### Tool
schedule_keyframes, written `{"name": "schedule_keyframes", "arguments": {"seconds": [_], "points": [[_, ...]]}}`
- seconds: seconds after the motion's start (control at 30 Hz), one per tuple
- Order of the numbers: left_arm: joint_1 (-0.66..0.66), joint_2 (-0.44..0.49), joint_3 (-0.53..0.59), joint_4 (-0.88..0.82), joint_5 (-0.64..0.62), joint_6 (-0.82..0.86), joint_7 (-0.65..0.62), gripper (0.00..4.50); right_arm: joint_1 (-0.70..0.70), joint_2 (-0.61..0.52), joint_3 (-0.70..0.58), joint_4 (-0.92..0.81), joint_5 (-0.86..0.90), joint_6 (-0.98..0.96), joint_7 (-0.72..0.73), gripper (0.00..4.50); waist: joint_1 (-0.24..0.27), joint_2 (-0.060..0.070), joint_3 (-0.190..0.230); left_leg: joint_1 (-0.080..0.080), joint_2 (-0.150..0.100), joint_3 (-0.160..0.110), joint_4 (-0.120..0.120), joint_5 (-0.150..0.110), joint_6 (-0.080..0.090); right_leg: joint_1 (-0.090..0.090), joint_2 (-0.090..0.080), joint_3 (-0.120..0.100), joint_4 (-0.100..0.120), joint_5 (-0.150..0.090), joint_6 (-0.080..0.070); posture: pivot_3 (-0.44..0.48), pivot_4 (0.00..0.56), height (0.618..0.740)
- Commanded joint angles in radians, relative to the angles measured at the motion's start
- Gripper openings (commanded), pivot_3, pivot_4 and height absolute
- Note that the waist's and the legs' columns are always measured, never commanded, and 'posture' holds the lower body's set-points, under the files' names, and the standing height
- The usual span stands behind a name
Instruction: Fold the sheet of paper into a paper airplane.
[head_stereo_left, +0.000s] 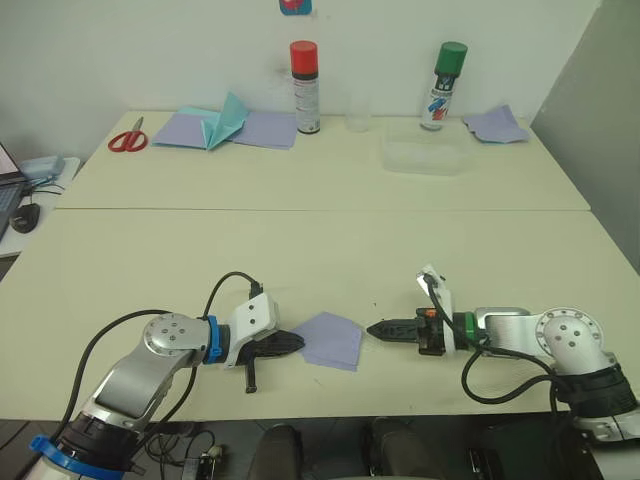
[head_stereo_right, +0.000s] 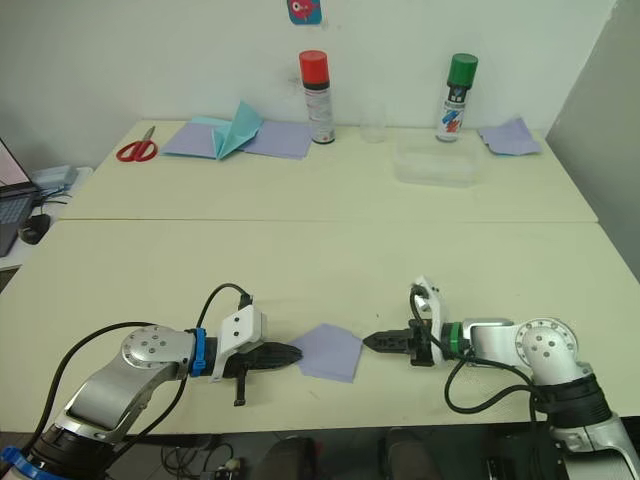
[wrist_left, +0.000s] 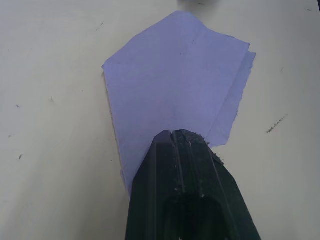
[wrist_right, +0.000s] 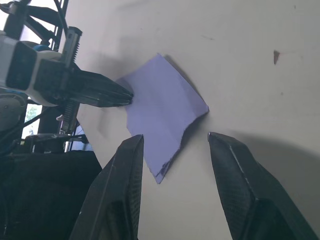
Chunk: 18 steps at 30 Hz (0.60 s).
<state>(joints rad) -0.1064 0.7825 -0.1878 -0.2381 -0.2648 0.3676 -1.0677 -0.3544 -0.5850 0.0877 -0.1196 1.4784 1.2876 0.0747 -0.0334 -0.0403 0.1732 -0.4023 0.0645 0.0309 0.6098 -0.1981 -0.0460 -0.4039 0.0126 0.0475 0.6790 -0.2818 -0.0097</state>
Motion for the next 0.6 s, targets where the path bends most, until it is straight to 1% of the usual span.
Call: {"name": "schedule_keyframes", "arguments": {"seconds": [0.03,0.2,0.3,0.37,0.6], "points": [[0.032,0.012,-0.027,0.019,0.025,0.033,0.001,0.00,-0.021,0.026,-0.042,0.025,0.086,0.022,-0.085,2.12,0.000,0.000,0.000,0.000,0.000,0.000,0.000,0.000,0.000,0.000,0.000,0.000,0.000,0.000,0.000,0.000,0.150,0.740],[0.036,0.010,-0.026,0.015,0.027,0.034,0.007,0.00,-0.019,0.064,-0.048,0.054,0.130,0.029,-0.162,2.12,-0.001,0.000,0.000,0.000,0.000,0.000,0.000,0.000,0.000,0.000,0.000,0.000,0.000,0.000,0.000,0.000,0.150,0.740],[0.036,0.010,-0.027,0.015,0.028,0.032,0.009,0.00,-0.016,0.084,-0.048,0.082,0.164,0.028,-0.209,2.71,-0.001,0.000,-0.001,0.000,0.000,0.000,0.000,0.000,0.000,0.000,0.000,0.000,0.000,0.000,0.000,0.000,0.150,0.740],[0.037,0.010,-0.027,0.014,0.028,0.033,0.009,0.00,-0.014,0.091,-0.048,0.094,0.183,0.026,-0.243,3.30,-0.001,0.000,-0.001,0.000,0.000,0.000,0.000,0.000,0.000,0.000,0.001,0.000,0.000,0.000,0.000,0.000,0.150,0.740],[0.036,0.006,-0.024,0.020,0.029,0.031,0.014,0.00,-0.009,0.109,-0.037,0.121,0.308,-0.013,-0.354,3.30,-0.002,0.000,-0.002,0.000,0.001,0.000,0.000,0.000,0.000,0.000,0.002,0.000,0.000,0.000,0.000,0.000,0.150,0.740]]}}
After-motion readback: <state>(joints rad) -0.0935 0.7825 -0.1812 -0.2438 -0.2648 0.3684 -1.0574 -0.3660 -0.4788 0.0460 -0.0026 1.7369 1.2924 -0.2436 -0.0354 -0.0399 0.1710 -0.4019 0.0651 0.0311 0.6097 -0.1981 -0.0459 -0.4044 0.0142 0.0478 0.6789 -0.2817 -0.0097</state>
